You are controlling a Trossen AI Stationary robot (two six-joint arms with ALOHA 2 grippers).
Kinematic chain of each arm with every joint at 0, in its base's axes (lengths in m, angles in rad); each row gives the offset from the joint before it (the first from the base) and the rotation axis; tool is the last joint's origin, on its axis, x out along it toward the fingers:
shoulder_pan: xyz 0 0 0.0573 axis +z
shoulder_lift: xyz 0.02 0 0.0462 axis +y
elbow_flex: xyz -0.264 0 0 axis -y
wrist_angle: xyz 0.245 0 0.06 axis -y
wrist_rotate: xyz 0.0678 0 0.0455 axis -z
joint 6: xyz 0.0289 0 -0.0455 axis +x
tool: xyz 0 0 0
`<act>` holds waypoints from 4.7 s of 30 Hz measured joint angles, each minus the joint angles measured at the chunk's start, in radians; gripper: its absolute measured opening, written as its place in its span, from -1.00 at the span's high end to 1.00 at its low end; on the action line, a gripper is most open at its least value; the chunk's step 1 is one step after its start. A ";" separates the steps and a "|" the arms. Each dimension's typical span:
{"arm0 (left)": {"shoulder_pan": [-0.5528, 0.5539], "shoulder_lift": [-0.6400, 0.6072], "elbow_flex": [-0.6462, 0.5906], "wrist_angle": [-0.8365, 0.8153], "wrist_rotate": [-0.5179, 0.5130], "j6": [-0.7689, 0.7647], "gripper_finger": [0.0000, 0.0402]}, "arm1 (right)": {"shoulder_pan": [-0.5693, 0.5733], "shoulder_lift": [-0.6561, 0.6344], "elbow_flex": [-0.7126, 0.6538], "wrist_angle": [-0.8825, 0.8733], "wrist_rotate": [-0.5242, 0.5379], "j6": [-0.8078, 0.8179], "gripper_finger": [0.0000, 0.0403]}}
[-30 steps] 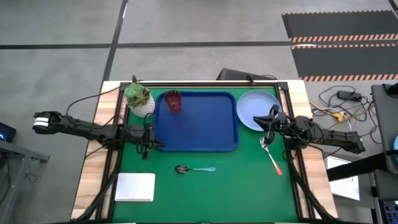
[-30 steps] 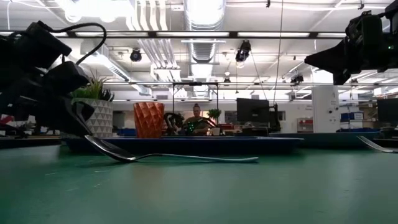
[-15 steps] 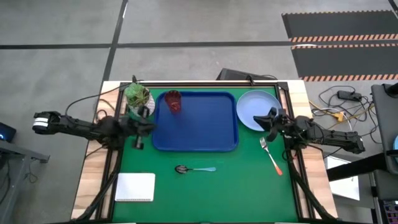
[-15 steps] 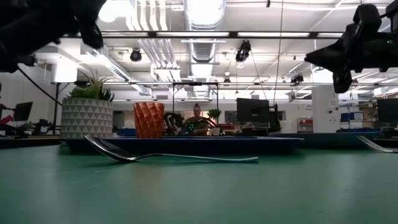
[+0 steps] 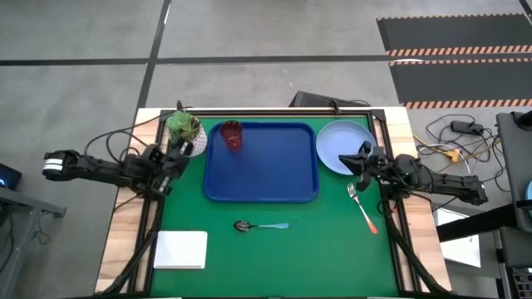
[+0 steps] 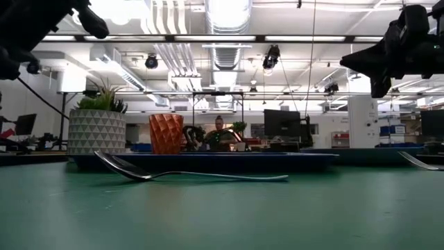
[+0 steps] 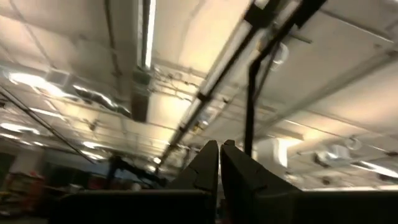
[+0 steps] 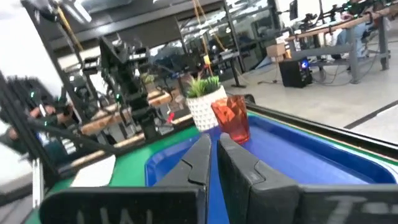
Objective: Pick and place plate/cup/fork/spoon on tray
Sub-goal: Adjust the red cup on the blue tray
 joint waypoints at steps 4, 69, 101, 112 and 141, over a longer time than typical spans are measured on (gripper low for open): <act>0.022 -0.058 0.000 -0.124 0.152 -0.045 1.00 | 0.000 -0.002 0.000 0.022 -0.001 -0.068 0.91; 0.025 -0.366 0.080 -0.904 -0.195 -0.021 1.00 | 0.000 -0.003 0.154 -0.013 -0.237 -0.427 0.91; 0.182 0.635 1.055 -2.166 -0.490 -0.090 1.00 | 0.000 -0.003 0.155 -0.070 -0.179 -0.417 0.91; 0.236 0.680 1.082 -2.249 -0.459 -0.045 1.00 | 0.000 -0.002 0.155 -0.097 -0.179 -0.407 0.91; 0.341 0.768 1.035 -2.135 -0.472 0.148 0.43 | 0.000 0.003 0.155 -0.105 -0.181 -0.405 0.91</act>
